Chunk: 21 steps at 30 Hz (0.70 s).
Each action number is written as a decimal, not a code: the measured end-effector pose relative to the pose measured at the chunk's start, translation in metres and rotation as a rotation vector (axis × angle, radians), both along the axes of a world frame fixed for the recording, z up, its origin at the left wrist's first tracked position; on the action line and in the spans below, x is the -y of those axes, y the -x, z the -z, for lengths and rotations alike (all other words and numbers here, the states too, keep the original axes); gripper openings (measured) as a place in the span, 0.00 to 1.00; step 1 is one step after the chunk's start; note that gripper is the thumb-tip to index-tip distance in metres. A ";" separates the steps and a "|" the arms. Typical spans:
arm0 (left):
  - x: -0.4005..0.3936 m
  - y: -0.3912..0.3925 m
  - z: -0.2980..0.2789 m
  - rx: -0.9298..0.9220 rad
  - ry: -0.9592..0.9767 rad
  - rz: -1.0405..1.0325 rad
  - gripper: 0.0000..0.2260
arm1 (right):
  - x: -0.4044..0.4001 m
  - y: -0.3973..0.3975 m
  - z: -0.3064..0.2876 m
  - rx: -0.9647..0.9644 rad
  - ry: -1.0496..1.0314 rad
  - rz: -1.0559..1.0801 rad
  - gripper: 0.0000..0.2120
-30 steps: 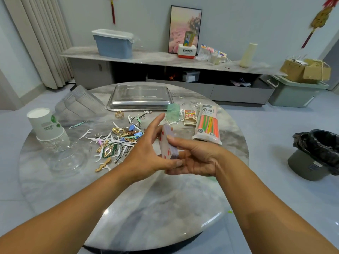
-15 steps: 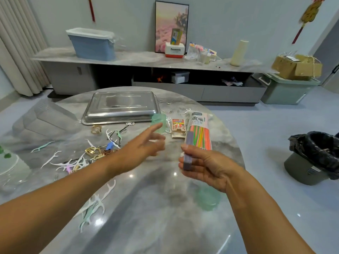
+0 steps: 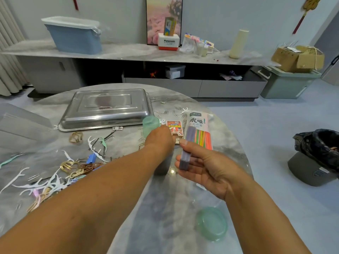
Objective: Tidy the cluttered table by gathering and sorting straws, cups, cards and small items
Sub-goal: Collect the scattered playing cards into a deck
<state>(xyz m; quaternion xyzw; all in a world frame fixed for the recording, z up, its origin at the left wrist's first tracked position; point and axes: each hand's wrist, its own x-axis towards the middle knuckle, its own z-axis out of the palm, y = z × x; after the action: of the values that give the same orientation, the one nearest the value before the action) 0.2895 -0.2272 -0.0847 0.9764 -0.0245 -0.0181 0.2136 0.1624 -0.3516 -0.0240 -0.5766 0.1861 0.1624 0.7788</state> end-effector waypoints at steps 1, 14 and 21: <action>0.001 -0.003 0.001 -0.015 0.000 -0.010 0.02 | 0.000 -0.002 0.001 -0.002 -0.005 0.002 0.38; -0.042 0.047 -0.021 0.249 0.122 -0.046 0.09 | -0.006 0.000 -0.022 0.089 0.083 0.084 0.28; -0.101 0.146 -0.056 0.123 0.459 -0.100 0.09 | -0.048 0.033 -0.053 0.123 0.105 -0.041 0.19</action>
<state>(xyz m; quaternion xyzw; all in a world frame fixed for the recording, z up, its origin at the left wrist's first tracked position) 0.1435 -0.1262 -0.0289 0.9017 0.0075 0.0581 0.4284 0.1289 -0.3033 0.0290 -0.6291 0.1343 0.1328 0.7540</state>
